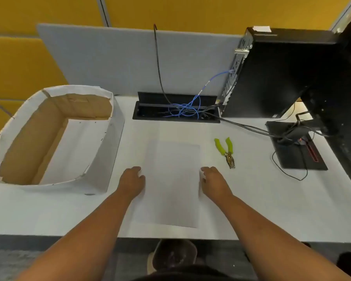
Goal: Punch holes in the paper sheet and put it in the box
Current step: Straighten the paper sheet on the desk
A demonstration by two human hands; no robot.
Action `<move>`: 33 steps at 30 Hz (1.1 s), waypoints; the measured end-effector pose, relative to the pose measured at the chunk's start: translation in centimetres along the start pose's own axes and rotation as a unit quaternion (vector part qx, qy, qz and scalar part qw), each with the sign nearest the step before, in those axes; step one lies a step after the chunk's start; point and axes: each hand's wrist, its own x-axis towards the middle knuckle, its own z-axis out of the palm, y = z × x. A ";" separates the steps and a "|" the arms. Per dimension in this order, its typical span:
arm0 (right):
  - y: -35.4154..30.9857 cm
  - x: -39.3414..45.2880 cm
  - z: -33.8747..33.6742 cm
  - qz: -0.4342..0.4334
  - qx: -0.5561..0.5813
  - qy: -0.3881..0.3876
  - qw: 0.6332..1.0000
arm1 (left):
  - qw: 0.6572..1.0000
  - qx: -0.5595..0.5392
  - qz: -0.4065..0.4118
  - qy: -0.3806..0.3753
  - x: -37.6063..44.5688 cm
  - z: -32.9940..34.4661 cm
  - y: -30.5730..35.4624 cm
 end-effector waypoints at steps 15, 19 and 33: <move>-1.8 2.5 1.9 0.076 0.013 0.031 0.997 | 0.989 -0.128 -0.075 -0.016 3.2 0.1 1.7; -1.8 4.0 1.4 0.119 0.090 0.004 0.989 | 0.984 -0.144 -0.101 -0.018 3.7 0.3 2.1; -1.0 6.4 0.8 0.182 0.329 -0.046 0.925 | 0.970 -0.206 -0.126 -0.002 4.9 0.1 1.8</move>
